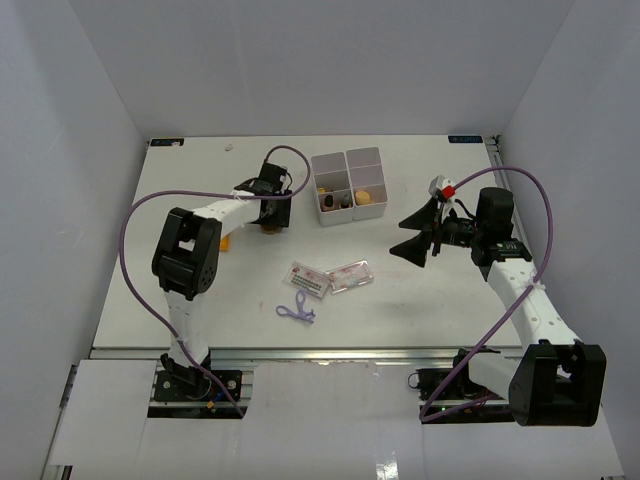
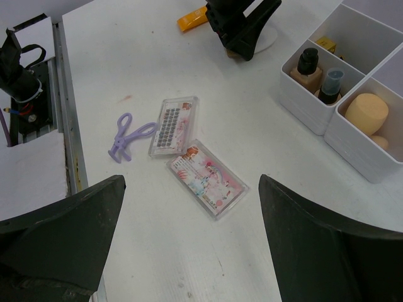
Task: Organize the makeup
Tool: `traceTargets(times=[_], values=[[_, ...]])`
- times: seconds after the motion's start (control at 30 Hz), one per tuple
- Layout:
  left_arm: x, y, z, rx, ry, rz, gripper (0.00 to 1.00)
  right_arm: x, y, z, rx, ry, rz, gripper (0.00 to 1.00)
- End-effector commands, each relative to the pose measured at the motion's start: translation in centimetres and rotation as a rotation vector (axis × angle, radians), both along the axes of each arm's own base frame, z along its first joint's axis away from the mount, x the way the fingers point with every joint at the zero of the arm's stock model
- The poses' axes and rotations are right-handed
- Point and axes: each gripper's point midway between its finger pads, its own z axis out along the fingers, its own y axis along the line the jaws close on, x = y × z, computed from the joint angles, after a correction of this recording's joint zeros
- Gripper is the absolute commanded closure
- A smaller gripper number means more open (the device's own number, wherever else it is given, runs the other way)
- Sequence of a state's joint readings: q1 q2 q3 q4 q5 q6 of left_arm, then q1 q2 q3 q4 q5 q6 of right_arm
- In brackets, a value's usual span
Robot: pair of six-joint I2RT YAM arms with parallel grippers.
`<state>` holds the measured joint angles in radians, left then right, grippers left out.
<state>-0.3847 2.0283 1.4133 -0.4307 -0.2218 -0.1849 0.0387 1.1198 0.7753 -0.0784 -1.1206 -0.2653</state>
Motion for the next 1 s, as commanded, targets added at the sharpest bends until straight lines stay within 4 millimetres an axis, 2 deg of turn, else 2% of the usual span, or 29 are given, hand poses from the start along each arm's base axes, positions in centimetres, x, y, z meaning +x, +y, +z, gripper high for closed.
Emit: traceTargets(times=[0.0,0.13,0.2,0.27,0.3,0.43,0.47,0.5,0.6,0.67,0.87,0.97], values=[[-0.7,0.1,1.1,-0.023,-0.032,0.011,0.63,0.1,-0.2,0.7,0.003,-0.045,-0.003,0.07],[-1.4,-0.7,3.8,-0.108,-0.082,0.012,0.74,0.1,-0.2,0.8,0.004,-0.047,-0.003,0.07],[-2.4,-1.1,4.8,-0.155,-0.097,0.005,0.8,0.1,-0.2,0.7,0.004,-0.043,-0.003,0.06],[-2.9,-1.7,6.7,-0.205,-0.135,-0.008,0.84,0.1,-0.2,0.7,0.003,-0.042,-0.003,0.06],[-3.4,-2.3,8.4,-0.244,-0.166,-0.021,0.88,0.1,-0.2,0.7,0.004,-0.041,-0.002,0.06],[-6.7,-5.9,11.7,-0.423,-0.214,-0.131,0.94,0.2,0.0,0.5,0.01,-0.016,0.003,0.04],[-7.9,-7.4,11.9,-0.473,-0.217,-0.187,0.95,0.2,0.2,0.3,0.013,0.003,0.004,0.03],[-8.2,-7.6,12.7,-0.492,-0.233,-0.196,0.95,0.3,0.4,0.3,0.012,0.006,0.005,0.03],[-11.2,-11.1,13.9,-0.618,-0.251,-0.32,0.97,0.3,1.1,0.2,0.027,0.074,-0.006,0.02],[-12.4,-12.8,14.6,-0.658,-0.258,-0.367,0.97,0.4,1.8,0.6,0.047,0.097,-0.007,0.03],[-14.5,-17.7,15.6,-0.692,-0.307,-0.46,0.97,2.0,3.0,1.9,0.099,0.301,-0.097,0.06],[-15.2,-20.2,15.9,-0.687,-0.32,-0.51,0.96,3.2,3.2,1.7,0.092,0.416,-0.174,0.07]])
